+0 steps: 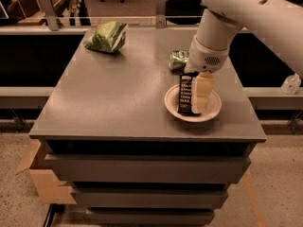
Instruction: Pick rxbar chocolate from paper bowl and place on counter
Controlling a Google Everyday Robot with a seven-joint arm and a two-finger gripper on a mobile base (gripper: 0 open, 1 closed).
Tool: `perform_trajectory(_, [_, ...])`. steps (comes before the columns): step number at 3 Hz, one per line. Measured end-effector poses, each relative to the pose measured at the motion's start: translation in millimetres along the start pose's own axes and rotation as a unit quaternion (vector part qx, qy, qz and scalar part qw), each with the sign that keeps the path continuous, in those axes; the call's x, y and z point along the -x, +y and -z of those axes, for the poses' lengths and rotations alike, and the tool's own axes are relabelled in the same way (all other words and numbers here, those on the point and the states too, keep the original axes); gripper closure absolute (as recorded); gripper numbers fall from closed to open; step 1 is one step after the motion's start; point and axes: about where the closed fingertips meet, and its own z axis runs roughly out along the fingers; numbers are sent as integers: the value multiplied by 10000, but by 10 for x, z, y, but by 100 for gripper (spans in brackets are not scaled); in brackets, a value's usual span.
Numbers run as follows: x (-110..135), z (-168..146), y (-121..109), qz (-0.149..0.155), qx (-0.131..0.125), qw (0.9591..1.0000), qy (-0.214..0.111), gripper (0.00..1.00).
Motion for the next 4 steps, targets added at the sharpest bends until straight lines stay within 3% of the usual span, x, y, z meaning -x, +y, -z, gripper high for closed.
perform_trajectory(3, [-285,3,-5,11,-105,9999,-17,87])
perform_trajectory(4, [-332,123,-11,168,-274,9995,-26,100])
